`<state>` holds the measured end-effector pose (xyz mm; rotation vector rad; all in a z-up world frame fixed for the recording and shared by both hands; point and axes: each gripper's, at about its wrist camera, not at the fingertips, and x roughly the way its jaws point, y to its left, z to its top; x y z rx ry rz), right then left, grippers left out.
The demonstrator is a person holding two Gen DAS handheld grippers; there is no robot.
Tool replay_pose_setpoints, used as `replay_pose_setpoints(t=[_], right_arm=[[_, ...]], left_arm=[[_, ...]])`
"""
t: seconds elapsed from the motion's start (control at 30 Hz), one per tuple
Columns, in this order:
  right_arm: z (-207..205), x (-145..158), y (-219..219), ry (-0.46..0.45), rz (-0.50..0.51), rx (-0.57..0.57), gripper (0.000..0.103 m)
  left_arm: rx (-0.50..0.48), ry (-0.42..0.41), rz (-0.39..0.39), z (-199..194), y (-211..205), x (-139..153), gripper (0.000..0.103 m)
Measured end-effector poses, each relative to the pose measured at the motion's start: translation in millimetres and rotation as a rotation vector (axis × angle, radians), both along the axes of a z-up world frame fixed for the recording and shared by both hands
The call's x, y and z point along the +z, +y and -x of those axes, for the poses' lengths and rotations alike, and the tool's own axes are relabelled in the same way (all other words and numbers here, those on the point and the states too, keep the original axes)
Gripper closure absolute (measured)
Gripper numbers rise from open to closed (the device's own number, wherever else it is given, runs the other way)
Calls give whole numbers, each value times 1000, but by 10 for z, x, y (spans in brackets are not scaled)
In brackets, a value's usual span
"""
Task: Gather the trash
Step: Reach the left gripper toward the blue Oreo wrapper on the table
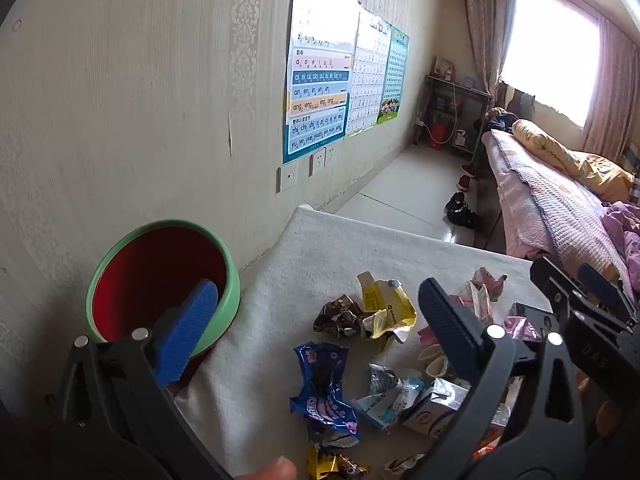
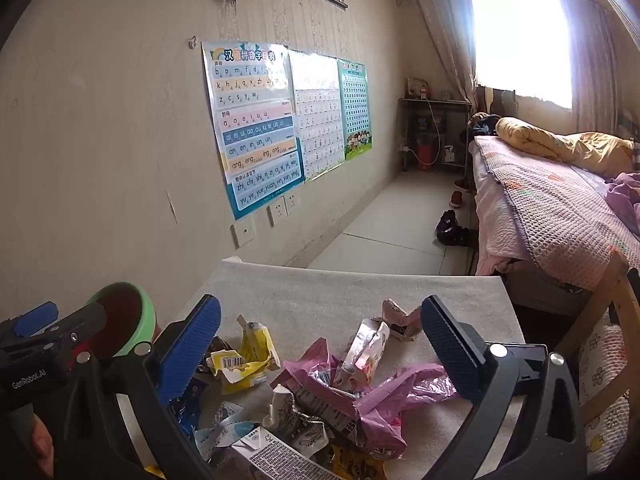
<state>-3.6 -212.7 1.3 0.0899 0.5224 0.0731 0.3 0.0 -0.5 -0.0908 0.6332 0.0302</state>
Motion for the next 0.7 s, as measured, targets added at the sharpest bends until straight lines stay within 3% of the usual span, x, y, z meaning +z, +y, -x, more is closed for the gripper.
replay_pose_setpoints(t=[0.7], right_arm=[[0, -7, 2, 1, -3, -5, 7]], left_arm=[[1, 7, -1, -8, -1, -72, 4]])
